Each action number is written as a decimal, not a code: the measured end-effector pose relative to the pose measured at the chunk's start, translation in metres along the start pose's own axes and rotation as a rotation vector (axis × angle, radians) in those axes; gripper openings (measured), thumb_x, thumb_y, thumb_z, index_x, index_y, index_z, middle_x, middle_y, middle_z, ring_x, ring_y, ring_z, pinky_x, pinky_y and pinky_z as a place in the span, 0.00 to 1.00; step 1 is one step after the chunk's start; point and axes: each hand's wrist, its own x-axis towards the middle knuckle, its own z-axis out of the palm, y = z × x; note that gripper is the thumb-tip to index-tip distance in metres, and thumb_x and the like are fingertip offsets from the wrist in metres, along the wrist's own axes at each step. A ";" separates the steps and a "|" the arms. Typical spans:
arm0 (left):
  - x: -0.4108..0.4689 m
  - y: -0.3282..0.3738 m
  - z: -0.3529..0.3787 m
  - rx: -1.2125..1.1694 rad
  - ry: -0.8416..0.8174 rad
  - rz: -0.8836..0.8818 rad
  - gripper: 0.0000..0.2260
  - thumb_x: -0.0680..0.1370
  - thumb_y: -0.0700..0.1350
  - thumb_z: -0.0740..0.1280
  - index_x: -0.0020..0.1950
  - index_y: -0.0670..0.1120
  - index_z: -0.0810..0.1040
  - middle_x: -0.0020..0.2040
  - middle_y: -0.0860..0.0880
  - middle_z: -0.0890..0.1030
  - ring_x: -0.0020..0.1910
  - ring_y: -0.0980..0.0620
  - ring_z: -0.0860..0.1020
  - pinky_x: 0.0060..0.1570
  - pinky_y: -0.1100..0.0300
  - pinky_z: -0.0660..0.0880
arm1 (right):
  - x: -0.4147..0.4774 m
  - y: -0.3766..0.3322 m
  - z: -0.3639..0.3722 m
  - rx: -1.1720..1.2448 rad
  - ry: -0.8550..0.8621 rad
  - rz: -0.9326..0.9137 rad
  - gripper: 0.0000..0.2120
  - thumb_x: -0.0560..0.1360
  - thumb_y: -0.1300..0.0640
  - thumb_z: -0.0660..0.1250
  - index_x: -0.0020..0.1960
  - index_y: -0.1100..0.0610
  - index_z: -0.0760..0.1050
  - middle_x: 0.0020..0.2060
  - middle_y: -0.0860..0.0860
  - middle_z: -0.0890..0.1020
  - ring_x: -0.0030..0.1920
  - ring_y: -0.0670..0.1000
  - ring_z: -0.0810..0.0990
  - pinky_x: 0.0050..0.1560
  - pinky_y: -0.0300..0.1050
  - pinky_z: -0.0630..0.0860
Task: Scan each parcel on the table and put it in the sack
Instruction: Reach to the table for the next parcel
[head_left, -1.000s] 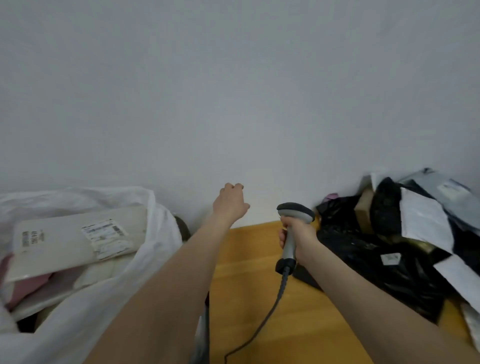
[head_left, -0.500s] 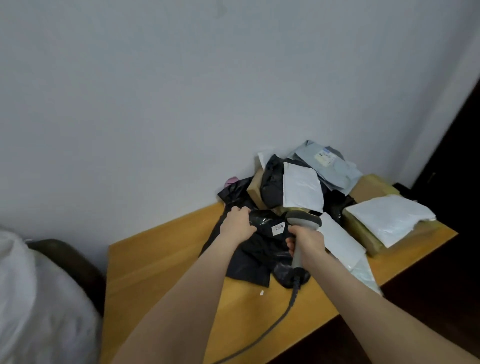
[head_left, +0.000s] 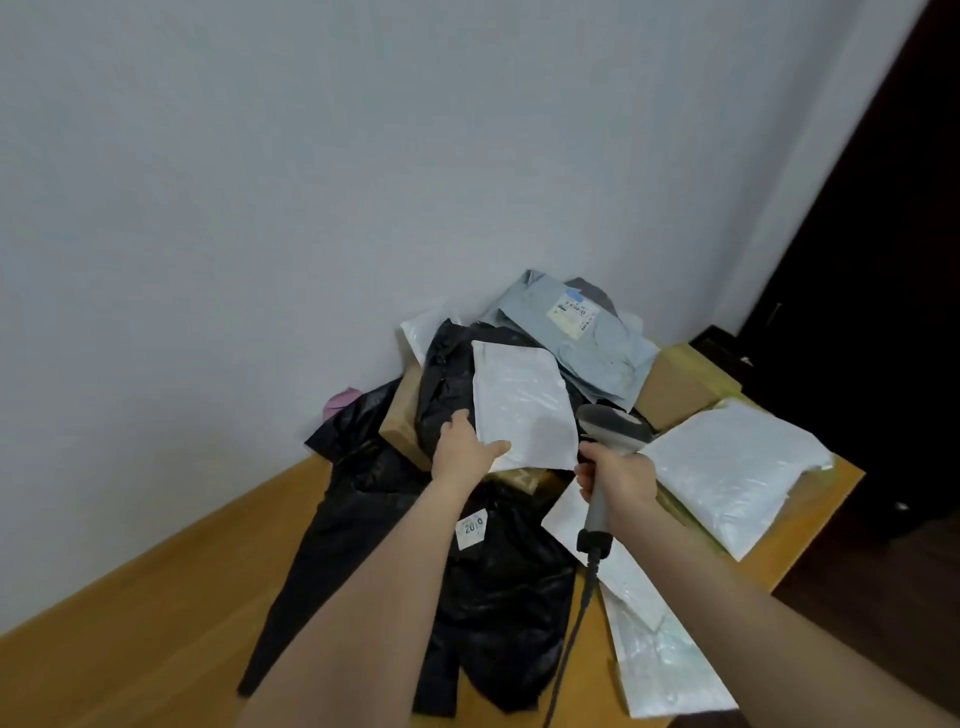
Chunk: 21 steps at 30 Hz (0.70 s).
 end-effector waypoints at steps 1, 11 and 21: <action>0.015 0.004 0.004 -0.032 -0.004 -0.034 0.38 0.73 0.52 0.73 0.76 0.43 0.56 0.72 0.41 0.64 0.67 0.42 0.69 0.61 0.49 0.71 | 0.011 -0.001 0.003 0.000 0.004 0.008 0.07 0.73 0.62 0.70 0.40 0.65 0.76 0.27 0.57 0.79 0.25 0.51 0.75 0.30 0.44 0.73; 0.071 0.016 0.014 0.022 0.109 -0.087 0.09 0.78 0.50 0.68 0.39 0.50 0.75 0.40 0.49 0.79 0.37 0.49 0.75 0.40 0.56 0.72 | 0.063 -0.012 0.012 0.064 0.004 0.075 0.08 0.73 0.61 0.72 0.37 0.63 0.76 0.25 0.55 0.79 0.22 0.49 0.75 0.27 0.42 0.73; 0.026 0.026 -0.086 -0.596 0.220 0.006 0.06 0.77 0.34 0.65 0.49 0.40 0.81 0.47 0.42 0.82 0.49 0.46 0.82 0.41 0.63 0.79 | 0.048 -0.072 -0.012 0.241 -0.230 0.128 0.11 0.74 0.55 0.74 0.47 0.62 0.77 0.37 0.58 0.83 0.34 0.54 0.82 0.30 0.42 0.81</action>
